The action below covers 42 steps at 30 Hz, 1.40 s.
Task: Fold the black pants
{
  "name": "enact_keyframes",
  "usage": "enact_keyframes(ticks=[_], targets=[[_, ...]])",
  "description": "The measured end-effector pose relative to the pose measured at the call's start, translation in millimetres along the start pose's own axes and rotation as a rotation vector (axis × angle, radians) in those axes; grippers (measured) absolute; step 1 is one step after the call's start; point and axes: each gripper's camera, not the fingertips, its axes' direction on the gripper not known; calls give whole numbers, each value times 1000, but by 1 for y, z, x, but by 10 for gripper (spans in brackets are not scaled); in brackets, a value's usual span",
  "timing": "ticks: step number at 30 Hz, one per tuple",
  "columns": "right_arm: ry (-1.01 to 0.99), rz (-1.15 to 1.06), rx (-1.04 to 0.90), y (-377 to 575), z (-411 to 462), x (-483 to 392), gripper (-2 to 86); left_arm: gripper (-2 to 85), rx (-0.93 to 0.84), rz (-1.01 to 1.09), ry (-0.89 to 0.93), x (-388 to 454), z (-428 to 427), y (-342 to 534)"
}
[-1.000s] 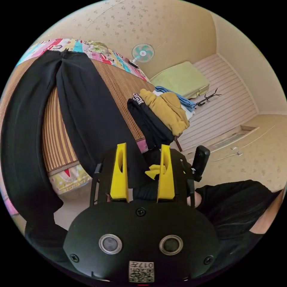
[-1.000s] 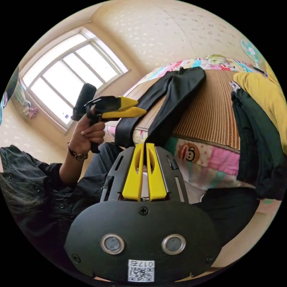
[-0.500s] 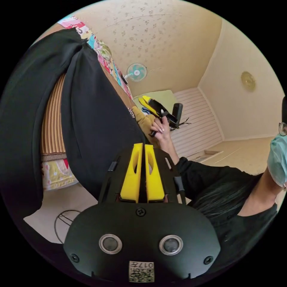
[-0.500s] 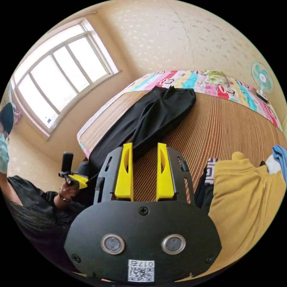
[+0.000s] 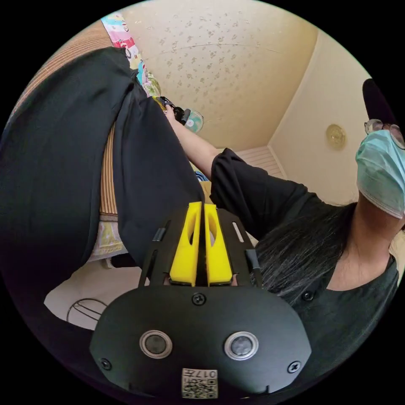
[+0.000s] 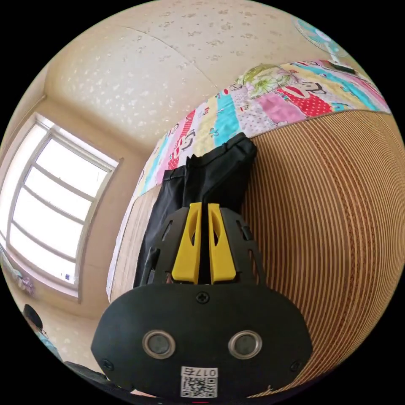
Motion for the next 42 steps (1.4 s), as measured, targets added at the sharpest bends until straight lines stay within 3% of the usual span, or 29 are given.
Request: enact_keyframes(ticks=[5, 7, 9, 13, 15, 18, 21, 27, 30, 31, 33, 35, 37, 39, 42], targets=[[-183, -162, -14, -2, 61, -119, 43, -3, 109, -19, -127, 8, -69, 11], [-233, -156, -64, 4, 98, -146, 51, 0, 129, -41, -241, 11, -89, 16], [-242, -83, -196, 15, 146, -159, 73, 11, 141, -148, -481, 4, -112, 23], [-220, -87, -241, 49, 150, -165, 95, 30, 256, -140, -590, 7, -140, 35], [-230, -224, -322, 84, 124, -174, 103, 50, 288, -113, -651, 12, -144, 32], [-83, -390, -331, 157, 64, -175, 114, 89, 229, -37, -650, 5, -127, 7], [50, -376, -291, 241, 6, -149, 122, 102, 137, 52, -639, -12, -97, -28], [-127, -146, -314, 379, -48, -94, 93, 99, -97, 14, -683, -51, -26, -58], [-207, -198, -419, 410, -62, -97, 43, 48, -67, 29, -751, -34, -10, -36], [-209, -220, -414, 412, -71, -96, 37, 45, -76, 34, -711, -31, -7, -31], [-305, -232, -410, 408, -114, -81, 30, 40, -132, 31, -451, -30, 6, -7], [-369, -237, -405, 407, -144, -66, 29, 41, -172, -11, -373, -36, 17, 15], [-296, -245, -482, 410, -154, -51, 33, 48, -158, -43, -376, -41, 20, 36], [-165, -200, -489, 413, -158, -33, 44, 57, -27, -52, -434, -36, 10, 59], [-223, -145, -411, 408, -152, -20, 72, 79, 40, 9, -512, -18, 11, 69]])
